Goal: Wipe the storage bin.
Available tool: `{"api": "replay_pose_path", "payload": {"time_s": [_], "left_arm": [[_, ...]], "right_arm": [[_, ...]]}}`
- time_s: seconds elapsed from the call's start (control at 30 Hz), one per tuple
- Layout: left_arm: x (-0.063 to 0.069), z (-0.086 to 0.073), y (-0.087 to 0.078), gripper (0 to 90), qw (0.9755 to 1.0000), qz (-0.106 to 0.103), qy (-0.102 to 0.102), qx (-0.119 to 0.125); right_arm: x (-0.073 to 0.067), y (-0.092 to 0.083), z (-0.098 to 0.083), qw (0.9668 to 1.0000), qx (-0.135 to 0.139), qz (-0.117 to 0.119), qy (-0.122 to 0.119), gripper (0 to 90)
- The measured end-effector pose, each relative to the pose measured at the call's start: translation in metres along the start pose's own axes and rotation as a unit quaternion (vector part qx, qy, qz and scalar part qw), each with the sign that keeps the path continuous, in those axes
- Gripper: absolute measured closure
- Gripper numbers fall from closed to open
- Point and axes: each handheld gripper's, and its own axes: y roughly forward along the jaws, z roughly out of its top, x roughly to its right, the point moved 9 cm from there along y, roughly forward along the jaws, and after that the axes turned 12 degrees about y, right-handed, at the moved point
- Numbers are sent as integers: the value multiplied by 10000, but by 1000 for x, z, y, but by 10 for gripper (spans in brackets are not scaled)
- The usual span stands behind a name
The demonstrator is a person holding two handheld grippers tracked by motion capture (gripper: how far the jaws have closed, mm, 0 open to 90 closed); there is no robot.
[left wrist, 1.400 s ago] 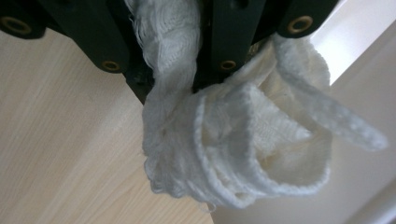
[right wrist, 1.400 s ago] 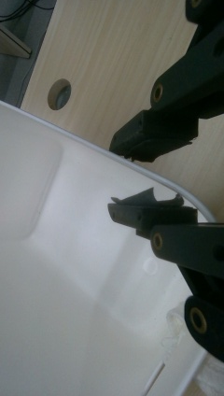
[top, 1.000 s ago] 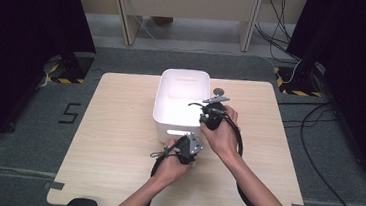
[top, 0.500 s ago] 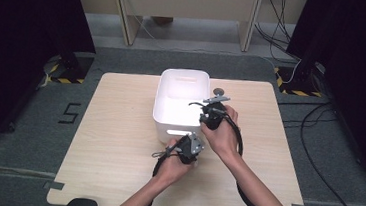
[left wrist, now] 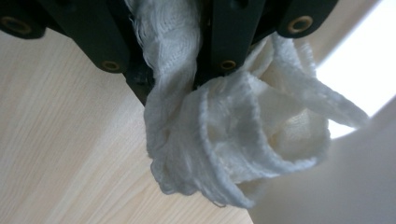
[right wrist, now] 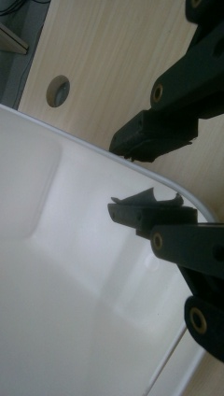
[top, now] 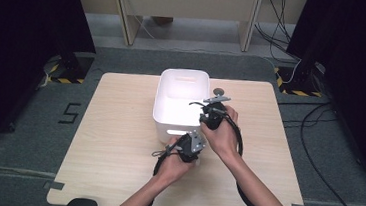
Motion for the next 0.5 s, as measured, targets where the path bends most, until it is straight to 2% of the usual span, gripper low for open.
{"api": "replay_pose_path", "payload": {"time_s": [0.3, 0.33, 0.37, 0.4, 0.43, 0.5], "left_arm": [[-2, 9, -4, 748, 9999, 3, 11, 104], [-2, 10, -4, 749, 9998, 35, -73, 175], [-2, 11, -5, 748, 9998, 47, -76, 198], [-2, 12, -5, 749, 9998, 52, -73, 204], [-3, 11, -7, 748, 9999, 6, 22, 128], [-3, 13, -8, 748, 9999, 25, 17, 155]], "right_arm": [[0, 0, 0, 10000, -7, 4, 10, 668], [0, 0, 0, 10000, -8, 6, 12, 668], [0, 0, 0, 10000, -7, 8, 10, 667], [0, 0, 0, 10000, -12, 9, 16, 667], [0, 0, 0, 10000, -12, 8, 15, 667], [0, 0, 0, 10000, -12, 12, 25, 666]]}}
